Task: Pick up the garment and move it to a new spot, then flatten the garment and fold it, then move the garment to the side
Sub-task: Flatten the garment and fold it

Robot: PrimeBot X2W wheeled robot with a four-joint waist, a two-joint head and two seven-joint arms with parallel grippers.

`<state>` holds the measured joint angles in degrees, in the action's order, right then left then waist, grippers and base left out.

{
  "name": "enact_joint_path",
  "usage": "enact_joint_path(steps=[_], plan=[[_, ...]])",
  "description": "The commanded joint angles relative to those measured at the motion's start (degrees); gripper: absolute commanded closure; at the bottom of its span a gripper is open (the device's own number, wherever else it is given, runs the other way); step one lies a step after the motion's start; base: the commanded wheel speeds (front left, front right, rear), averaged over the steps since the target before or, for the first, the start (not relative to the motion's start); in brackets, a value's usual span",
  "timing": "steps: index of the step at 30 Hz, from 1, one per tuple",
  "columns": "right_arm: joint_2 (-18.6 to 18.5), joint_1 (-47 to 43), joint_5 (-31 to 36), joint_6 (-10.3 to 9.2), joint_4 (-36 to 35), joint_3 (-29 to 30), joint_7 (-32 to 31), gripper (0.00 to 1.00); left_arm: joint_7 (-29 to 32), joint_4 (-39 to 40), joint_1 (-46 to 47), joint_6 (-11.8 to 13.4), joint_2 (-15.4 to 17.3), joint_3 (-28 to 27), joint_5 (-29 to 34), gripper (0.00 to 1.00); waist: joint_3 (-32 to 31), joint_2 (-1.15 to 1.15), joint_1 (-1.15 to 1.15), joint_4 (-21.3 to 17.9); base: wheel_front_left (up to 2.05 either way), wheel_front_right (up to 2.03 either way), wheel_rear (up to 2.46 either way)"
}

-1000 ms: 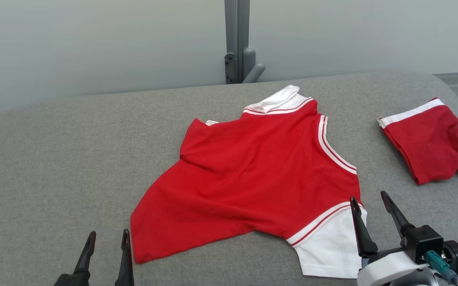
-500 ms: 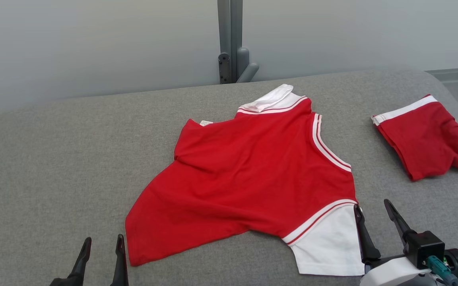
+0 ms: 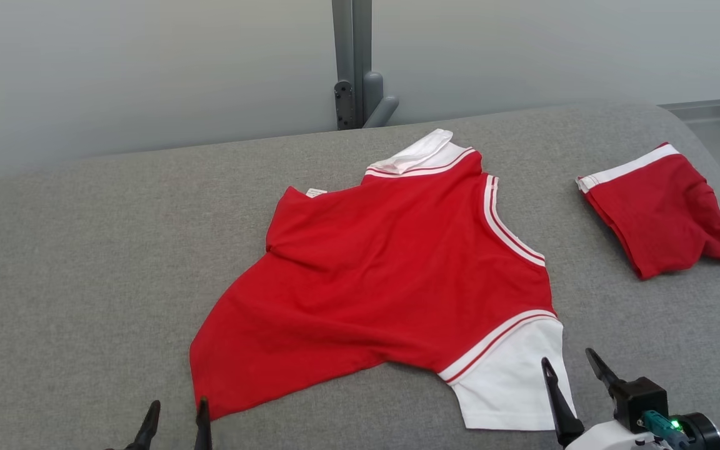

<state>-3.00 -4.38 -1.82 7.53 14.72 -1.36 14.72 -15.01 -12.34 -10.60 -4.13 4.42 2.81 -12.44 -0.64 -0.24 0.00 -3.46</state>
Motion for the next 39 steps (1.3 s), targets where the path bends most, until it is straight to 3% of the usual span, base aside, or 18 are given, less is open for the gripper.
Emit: enact_joint_path(steps=[1,6,13,25,32,39], plan=[[-0.75,0.66,0.8,-0.09,1.2,-0.67,-1.6,0.0,0.73,-0.75,-0.11,-0.45,0.07,0.39,-0.46,0.0,0.21,0.24,0.0,-0.22,0.0,0.0,0.0],[-2.64,1.69,0.67,-0.1,3.34,-2.44,-9.31,0.0,5.59,-2.57,2.04,-1.07,-0.1,1.72,-2.35,0.0,1.59,0.24,0.0,-0.91,0.0,0.0,0.0],[-2.59,3.75,0.76,-0.1,6.28,-2.24,-16.72,0.0,10.31,-4.5,5.06,-1.09,-0.21,3.6,-2.89,0.0,5.62,0.24,0.0,-1.42,0.0,0.0,0.0],[-1.47,8.21,-1.65,-0.04,13.51,-5.64,-17.17,0.0,11.19,-9.58,8.55,-0.68,0.69,3.22,-4.3,0.0,8.43,0.24,0.0,-1.45,0.0,0.0,0.0],[-1.72,9.02,-2.46,-0.04,16.38,-6.56,-16.57,0.0,10.03,-12.07,9.53,1.45,1.07,1.93,-4.74,0.0,8.58,0.24,0.0,-1.26,0.0,0.0,0.0],[-1.77,9.55,-2.79,-0.04,17.67,-7.15,-15.89,0.0,10.88,-14.62,9.8,0.48,0.99,3.03,-5.52,0.0,8.7,0.24,0.0,-1.42,0.0,0.0,0.0]])
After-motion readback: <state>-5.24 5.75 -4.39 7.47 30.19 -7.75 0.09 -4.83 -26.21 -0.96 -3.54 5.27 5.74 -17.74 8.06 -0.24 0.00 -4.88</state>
